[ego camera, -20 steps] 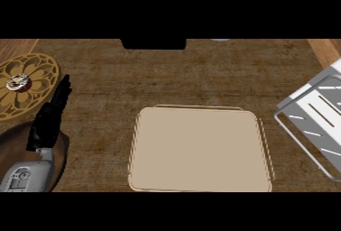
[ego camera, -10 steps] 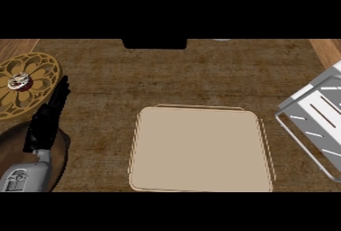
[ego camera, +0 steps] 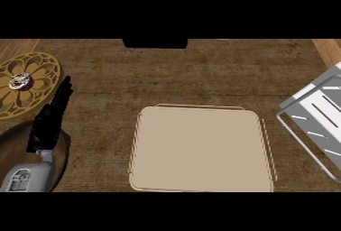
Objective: Pick the croissant from the tray and place it in the tiered basket
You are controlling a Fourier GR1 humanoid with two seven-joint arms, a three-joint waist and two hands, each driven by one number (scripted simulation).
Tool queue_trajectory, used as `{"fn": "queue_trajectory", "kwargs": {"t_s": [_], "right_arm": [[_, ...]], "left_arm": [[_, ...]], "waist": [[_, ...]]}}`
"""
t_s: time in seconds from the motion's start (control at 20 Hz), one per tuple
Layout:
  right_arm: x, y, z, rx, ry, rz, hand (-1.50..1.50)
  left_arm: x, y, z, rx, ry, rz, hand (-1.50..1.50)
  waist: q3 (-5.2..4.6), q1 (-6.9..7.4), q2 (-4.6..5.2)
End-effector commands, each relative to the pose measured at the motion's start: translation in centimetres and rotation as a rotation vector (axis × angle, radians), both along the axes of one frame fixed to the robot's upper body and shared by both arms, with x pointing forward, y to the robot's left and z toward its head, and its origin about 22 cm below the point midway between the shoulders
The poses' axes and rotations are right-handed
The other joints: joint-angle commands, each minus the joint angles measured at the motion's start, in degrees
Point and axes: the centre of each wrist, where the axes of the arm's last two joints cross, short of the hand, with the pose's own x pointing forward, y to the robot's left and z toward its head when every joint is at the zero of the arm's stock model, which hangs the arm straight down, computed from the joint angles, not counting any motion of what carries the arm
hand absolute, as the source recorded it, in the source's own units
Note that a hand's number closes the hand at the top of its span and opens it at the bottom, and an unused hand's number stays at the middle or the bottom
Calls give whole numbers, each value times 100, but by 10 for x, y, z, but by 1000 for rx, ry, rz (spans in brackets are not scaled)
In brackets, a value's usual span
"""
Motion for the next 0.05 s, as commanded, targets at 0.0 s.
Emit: {"fn": "queue_trajectory", "kwargs": {"t_s": [0.0], "right_arm": [[-21,-11,-13,123,-57,137,-150]], "left_arm": [[-7,17,3,0,-6,8,0]], "waist": [[22,-3,-17]]}}
